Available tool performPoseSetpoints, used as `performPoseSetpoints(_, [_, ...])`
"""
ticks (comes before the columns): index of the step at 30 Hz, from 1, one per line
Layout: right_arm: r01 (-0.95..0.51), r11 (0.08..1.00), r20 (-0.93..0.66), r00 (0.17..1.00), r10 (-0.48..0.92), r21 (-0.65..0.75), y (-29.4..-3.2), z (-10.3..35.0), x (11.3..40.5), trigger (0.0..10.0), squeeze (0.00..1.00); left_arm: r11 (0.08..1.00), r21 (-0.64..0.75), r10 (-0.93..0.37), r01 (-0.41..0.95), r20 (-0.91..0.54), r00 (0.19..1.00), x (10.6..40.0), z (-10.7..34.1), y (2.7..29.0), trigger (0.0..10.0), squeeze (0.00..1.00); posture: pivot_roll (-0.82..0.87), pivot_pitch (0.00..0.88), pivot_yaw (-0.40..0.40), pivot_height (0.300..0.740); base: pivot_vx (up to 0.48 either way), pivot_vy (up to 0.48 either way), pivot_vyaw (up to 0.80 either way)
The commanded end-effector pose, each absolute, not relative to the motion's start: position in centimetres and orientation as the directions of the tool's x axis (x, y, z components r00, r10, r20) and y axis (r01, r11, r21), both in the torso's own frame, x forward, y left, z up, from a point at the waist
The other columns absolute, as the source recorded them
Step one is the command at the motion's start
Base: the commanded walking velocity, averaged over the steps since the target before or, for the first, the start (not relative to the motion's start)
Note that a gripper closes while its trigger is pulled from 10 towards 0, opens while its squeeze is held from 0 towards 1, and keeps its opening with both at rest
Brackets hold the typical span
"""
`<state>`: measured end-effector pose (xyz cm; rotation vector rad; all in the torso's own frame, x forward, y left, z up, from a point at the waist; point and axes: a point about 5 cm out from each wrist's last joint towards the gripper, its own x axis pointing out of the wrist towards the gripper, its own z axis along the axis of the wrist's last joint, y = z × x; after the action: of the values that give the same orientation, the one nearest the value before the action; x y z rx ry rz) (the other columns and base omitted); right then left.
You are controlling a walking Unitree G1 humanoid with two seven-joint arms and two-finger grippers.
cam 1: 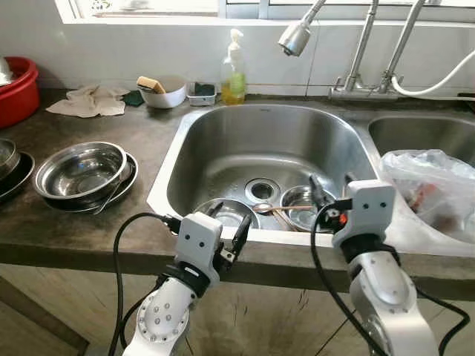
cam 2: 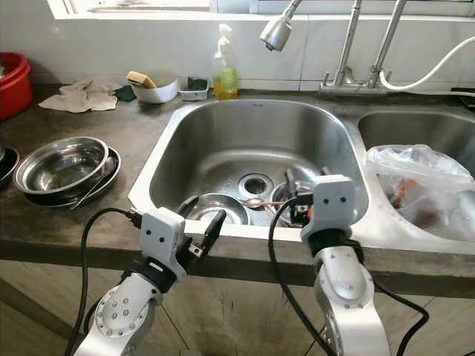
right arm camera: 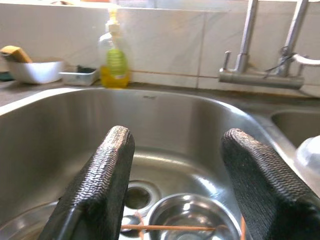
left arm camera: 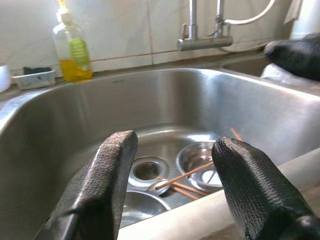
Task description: Kitchen organization
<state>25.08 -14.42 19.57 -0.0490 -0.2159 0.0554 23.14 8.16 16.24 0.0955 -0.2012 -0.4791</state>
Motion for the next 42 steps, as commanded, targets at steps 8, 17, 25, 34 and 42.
performPoseSetpoints(8, [-0.129,0.990,0.242,0.961,0.137,-0.049,-13.0,20.1,24.5,10.0,0.00,0.866,0.121,-0.499,0.484,0.162,0.851,22.2,16.0,7.7,10.0,0.00,0.14,0.012,-0.010,0.740,0.000,0.000,0.64])
performPoseSetpoints(17, [-0.112,0.993,0.256,0.959,0.119,-0.040,-13.2,20.5,25.1,10.0,0.00,0.861,0.118,-0.508,0.495,0.159,0.846,22.3,15.9,7.4,10.0,0.00,0.14,0.008,-0.008,0.740,0.000,0.443,0.80])
performPoseSetpoints(25, [-0.101,0.994,0.264,0.959,0.105,-0.031,-13.4,20.7,25.4,10.0,0.00,0.867,0.118,-0.499,0.485,0.169,0.850,22.3,16.1,7.4,10.0,0.00,0.15,0.023,-0.004,0.740,0.000,0.236,0.80])
performPoseSetpoints(34, [-0.084,0.996,0.280,0.956,0.084,-0.013,-13.7,21.3,25.9,10.0,0.00,0.874,0.112,-0.485,0.473,0.173,0.857,22.4,16.2,7.5,10.0,0.00,0.15,0.035,-0.011,0.740,0.000,0.000,0.15])
performPoseSetpoints(42, [-0.101,0.994,0.227,0.968,0.105,-0.027,-14.2,21.3,27.7,10.0,0.00,0.874,0.133,-0.484,0.467,0.143,0.863,22.3,15.6,7.6,10.0,0.00,0.15,0.047,-0.016,0.740,0.000,0.000,0.00])
